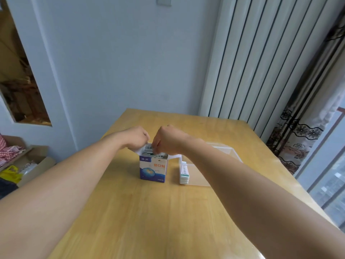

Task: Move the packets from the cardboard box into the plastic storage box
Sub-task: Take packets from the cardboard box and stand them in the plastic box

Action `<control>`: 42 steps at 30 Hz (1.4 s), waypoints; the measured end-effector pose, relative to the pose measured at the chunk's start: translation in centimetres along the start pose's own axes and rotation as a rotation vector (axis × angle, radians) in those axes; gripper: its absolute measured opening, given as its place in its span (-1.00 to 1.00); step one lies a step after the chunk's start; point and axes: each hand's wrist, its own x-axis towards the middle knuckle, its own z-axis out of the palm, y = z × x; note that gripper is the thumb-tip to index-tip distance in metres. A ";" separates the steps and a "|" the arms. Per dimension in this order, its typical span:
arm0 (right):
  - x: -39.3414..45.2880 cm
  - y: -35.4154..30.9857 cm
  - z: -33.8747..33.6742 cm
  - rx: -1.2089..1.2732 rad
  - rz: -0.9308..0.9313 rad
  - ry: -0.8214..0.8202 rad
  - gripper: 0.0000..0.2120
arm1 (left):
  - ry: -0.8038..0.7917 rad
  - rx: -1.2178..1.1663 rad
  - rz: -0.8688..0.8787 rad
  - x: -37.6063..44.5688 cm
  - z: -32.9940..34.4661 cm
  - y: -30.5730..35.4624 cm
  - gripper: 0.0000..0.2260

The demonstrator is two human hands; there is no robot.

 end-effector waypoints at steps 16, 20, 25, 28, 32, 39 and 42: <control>0.0 -1.4 1.0 -0.072 -0.007 -0.005 -0.75 | -0.120 -0.072 0.001 -1.0 -1.2 -2.3 -0.66; -0.2 -0.6 0.7 0.060 -0.017 0.005 -0.79 | -0.127 -0.062 0.007 -0.4 -1.3 -2.6 -0.69; -0.5 0.0 -0.5 0.215 0.000 0.040 -0.81 | -0.123 -0.071 -0.011 -0.2 -1.1 -3.0 -0.69; -0.6 0.4 -1.2 0.232 -0.001 0.046 -0.84 | -0.112 -0.091 -0.010 -0.4 -1.0 -3.4 -0.72; -0.8 -0.2 -0.8 0.211 -0.012 -0.017 -0.87 | -0.094 -0.134 -0.012 -0.7 -0.6 -3.8 -0.74; -0.7 -1.2 1.2 0.054 -0.069 -0.028 -0.70 | -0.082 -0.192 0.000 -0.8 -0.2 -4.2 -0.72; -0.7 -0.9 0.9 0.133 -0.069 0.022 -0.78 | -0.088 -0.215 0.002 -0.9 -0.2 -4.3 -0.71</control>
